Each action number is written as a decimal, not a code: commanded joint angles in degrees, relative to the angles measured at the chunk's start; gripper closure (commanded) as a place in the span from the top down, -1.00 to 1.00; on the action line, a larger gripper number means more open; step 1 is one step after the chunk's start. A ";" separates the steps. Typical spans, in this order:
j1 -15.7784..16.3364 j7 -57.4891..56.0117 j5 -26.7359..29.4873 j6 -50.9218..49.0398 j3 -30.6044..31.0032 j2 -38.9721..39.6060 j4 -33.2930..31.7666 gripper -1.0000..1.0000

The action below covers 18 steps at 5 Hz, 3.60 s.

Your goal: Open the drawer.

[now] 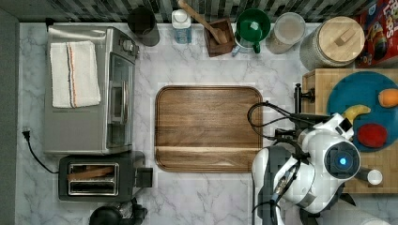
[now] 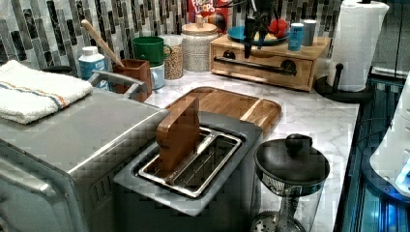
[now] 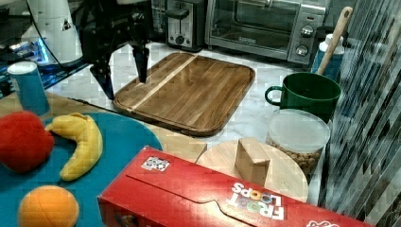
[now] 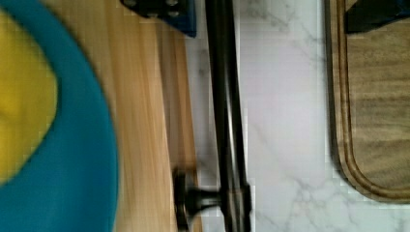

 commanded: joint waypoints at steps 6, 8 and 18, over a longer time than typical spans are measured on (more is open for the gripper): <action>2.32 -9.83 15.95 16.11 8.39 8.21 -3.22 1.00; 6.53 -3.86 15.27 14.24 11.90 7.37 -4.94 1.00; 14.64 34.12 7.20 0.58 19.24 -0.67 -4.73 1.00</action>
